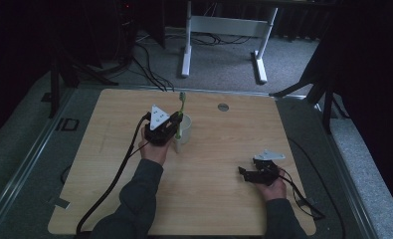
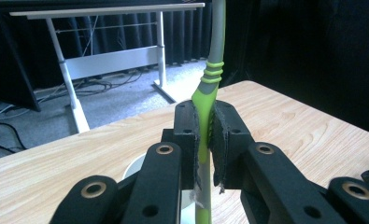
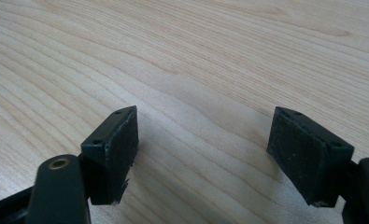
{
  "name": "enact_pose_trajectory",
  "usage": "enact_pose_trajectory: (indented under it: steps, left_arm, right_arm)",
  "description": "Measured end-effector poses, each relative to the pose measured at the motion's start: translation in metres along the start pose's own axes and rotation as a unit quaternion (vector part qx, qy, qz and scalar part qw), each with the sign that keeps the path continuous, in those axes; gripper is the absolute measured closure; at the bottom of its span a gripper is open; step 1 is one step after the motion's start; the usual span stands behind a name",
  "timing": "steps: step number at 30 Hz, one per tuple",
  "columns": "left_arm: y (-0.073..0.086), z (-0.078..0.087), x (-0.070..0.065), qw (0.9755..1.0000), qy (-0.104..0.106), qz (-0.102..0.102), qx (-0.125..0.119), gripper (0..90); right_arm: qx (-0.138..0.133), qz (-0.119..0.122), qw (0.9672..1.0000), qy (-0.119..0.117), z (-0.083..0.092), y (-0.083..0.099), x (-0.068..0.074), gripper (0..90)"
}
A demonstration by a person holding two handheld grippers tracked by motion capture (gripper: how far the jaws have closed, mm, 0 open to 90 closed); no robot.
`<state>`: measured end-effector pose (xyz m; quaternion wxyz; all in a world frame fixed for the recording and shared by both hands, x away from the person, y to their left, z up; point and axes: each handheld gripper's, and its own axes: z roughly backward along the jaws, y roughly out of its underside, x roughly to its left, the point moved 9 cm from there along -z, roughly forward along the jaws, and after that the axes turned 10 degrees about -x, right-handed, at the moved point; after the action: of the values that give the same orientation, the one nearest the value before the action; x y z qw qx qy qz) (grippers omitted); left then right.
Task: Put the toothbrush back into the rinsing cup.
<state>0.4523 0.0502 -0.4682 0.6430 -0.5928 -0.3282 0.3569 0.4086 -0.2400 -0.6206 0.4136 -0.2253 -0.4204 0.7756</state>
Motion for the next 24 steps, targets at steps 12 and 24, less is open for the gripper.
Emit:
enact_pose_trajectory:
  steps: [12, 24]
  left_arm:
    - [0.006, -0.001, -0.002, 1.0000, 0.000, -0.005, 0.009, 81.5]
    - [0.015, -0.002, -0.002, 0.9998, 0.002, -0.003, 0.019, 81.2]
  right_arm:
    - [0.000, 0.000, 1.0000, 0.000, 0.000, 0.000, 0.000, 24.2]
    - [0.000, 0.000, 1.0000, 0.000, 0.000, 0.000, 0.000, 24.2]
